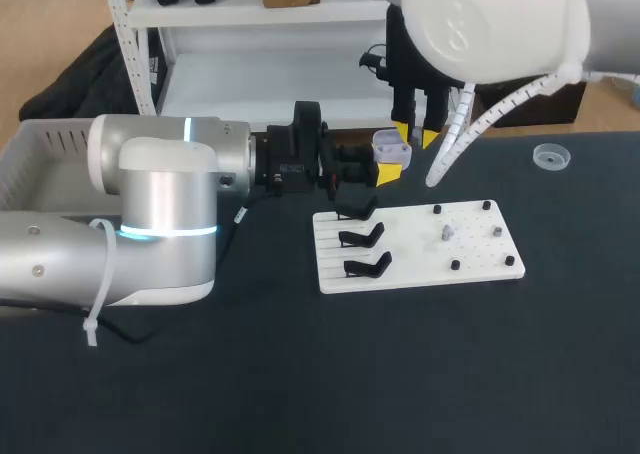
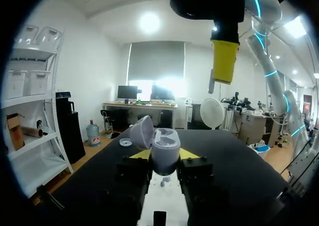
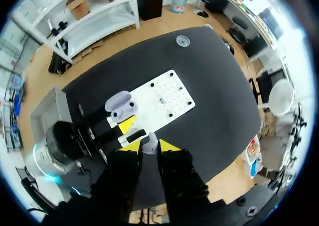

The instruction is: Pick up each earbud case from the left stands, insert the matching earbuds, close the lid, and place the case in the box.

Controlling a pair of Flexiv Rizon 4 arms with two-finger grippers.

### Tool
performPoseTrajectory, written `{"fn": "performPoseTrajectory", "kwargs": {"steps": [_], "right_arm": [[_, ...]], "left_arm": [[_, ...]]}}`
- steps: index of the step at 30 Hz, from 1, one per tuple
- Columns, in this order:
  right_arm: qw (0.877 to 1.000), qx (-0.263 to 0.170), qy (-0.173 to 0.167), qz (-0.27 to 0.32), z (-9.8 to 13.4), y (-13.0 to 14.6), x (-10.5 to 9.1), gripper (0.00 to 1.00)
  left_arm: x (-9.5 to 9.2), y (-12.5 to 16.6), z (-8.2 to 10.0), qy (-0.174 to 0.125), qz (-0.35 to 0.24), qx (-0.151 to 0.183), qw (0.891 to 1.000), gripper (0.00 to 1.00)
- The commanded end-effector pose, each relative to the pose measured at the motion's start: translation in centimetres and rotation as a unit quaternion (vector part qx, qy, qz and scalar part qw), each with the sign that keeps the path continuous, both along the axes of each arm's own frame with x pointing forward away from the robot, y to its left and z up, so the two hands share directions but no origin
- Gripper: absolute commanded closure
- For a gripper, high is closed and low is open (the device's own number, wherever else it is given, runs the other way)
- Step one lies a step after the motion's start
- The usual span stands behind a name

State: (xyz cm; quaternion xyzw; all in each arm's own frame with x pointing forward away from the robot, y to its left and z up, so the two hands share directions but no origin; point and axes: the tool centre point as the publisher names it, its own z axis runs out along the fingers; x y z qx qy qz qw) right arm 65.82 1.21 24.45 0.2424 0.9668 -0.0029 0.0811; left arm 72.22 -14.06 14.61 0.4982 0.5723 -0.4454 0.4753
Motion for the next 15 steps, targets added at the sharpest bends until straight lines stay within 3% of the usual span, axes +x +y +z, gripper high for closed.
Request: {"fn": "performPoseTrajectory", "kwargs": {"steps": [1,7,15], "right_arm": [[1.0,0.004,-0.01,-0.002,-0.3,-0.4,-0.8,1.0],[1.0,0.006,-0.022,0.0,-0.6,-0.1,-0.3,1.0],[0.997,-0.005,-0.038,0.066,-1.9,1.2,1.5,1.0]], "left_arm": [[0.2,-0.1,0.0,0.0,-0.001,0.0,1.0,1.0],[0.2,-0.1,0.0,0.0,-0.001,0.0,1.0,1.0],[0.2,-0.1,0.0,0.0,-0.001,0.0,1.0,1.0]]}}
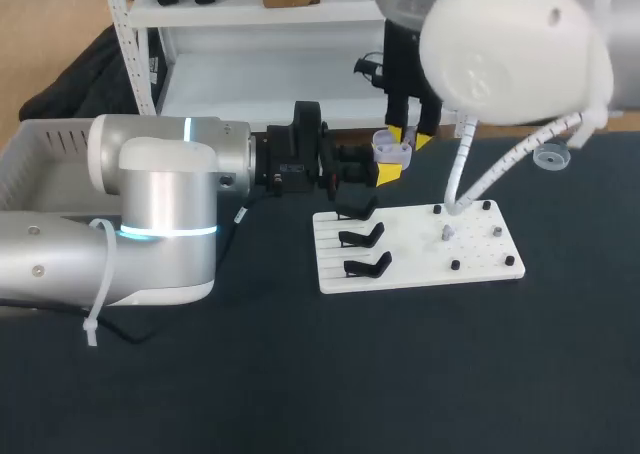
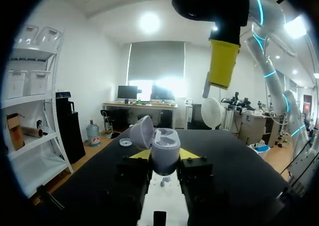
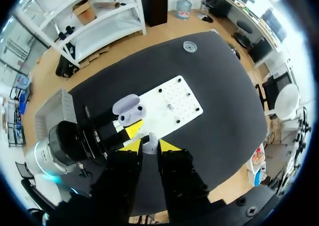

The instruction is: Pick up each earbud case from the left stands, insert the matching earbuds, close the lid, and place the case in the box.

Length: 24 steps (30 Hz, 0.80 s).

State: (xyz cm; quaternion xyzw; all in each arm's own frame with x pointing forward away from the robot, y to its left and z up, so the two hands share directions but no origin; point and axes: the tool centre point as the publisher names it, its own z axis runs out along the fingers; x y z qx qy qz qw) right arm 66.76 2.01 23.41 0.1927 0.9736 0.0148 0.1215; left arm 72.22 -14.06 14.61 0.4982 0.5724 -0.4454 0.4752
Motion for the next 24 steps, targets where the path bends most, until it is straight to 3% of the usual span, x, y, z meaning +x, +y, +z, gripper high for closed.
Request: {"fn": "performPoseTrajectory", "kwargs": {"steps": [1,9,24], "right_arm": [[1.0,-0.018,0.002,0.021,-1.1,0.5,0.8,1.0],[0.999,-0.03,-0.002,0.043,-1.5,0.9,2.1,1.0],[0.998,-0.034,0.023,0.04,-2.3,0.7,3.7,1.0]], "left_arm": [[0.2,-0.1,0.0,0.0,-0.001,0.0,1.0,1.0],[0.2,-0.1,0.0,0.0,-0.001,0.0,1.0,1.0],[0.2,-0.1,0.0,0.0,-0.001,0.0,1.0,1.0]]}}
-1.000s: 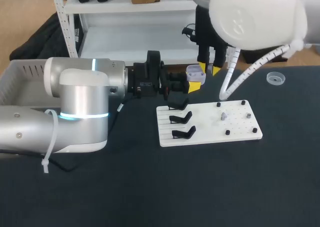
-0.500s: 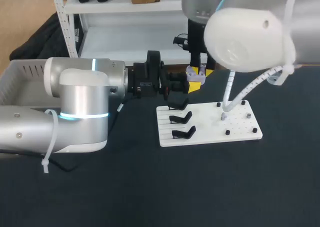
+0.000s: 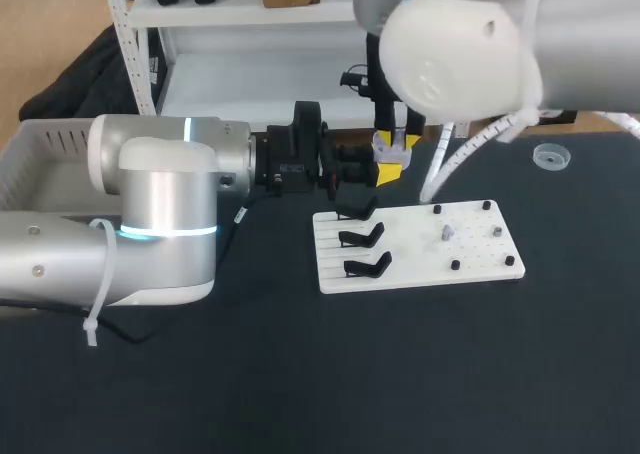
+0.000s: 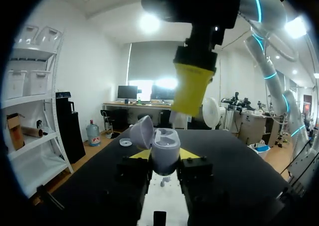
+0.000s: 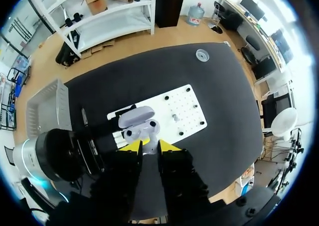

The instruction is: Pick up each earbud case from the left stands, insert the matching earbuds, close the lid, and place the case in the box.

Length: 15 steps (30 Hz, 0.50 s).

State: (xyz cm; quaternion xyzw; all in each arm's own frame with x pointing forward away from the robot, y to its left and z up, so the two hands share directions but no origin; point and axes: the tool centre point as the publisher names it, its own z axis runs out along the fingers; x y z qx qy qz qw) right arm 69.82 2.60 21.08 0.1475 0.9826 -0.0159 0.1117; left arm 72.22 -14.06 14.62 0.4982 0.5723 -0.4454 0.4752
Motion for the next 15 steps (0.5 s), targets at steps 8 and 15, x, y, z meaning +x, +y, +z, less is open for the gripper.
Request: {"fn": "performPoseTrajectory", "kwargs": {"steps": [8,15], "right_arm": [[1.0,0.007,0.025,-0.012,0.08,0.04,0.6,1.0],[1.0,0.007,0.025,-0.017,0.0,-0.13,0.75,1.0]], "left_arm": [[0.16,-0.1,-0.01,0.0,-0.001,0.0,1.0,1.0],[0.16,-0.1,-0.01,0.0,-0.001,0.0,1.0,1.0]]}}
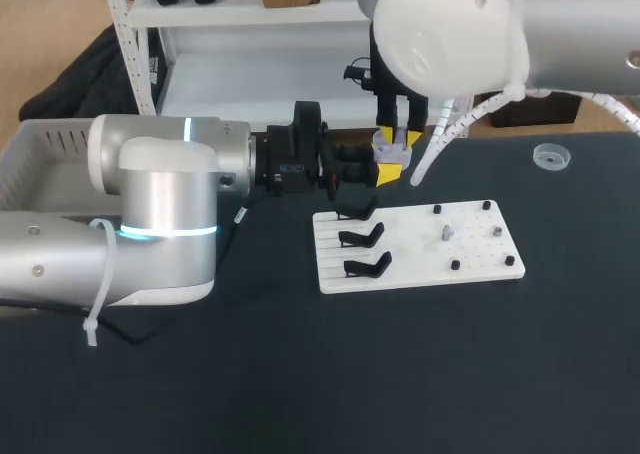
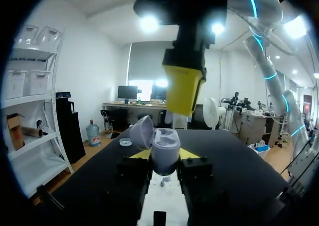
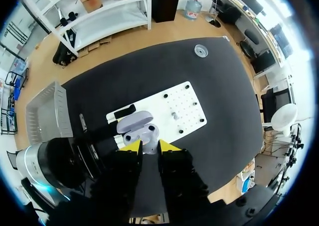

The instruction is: Pick up each earbud case from the left stands, insert the matching earbuds, close the lid, and place the case in the box.

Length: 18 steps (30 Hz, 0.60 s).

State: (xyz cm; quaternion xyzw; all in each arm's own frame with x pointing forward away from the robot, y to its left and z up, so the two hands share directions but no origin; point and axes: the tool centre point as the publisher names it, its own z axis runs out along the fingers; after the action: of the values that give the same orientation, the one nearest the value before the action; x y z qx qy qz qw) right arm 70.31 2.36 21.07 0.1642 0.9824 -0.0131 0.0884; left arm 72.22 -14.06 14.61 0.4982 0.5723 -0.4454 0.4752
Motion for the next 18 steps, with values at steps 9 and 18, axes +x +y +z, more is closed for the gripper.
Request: {"fn": "performPoseTrajectory", "kwargs": {"steps": [9,18], "right_arm": [[1.0,-0.003,0.009,0.001,-0.15,0.21,0.28,1.0],[1.0,-0.003,0.015,-0.002,-0.47,0.13,0.23,1.0]], "left_arm": [[0.16,-0.1,-0.01,0.0,-0.001,0.0,1.0,1.0],[0.16,-0.1,-0.01,0.0,-0.001,0.0,1.0,1.0]]}}
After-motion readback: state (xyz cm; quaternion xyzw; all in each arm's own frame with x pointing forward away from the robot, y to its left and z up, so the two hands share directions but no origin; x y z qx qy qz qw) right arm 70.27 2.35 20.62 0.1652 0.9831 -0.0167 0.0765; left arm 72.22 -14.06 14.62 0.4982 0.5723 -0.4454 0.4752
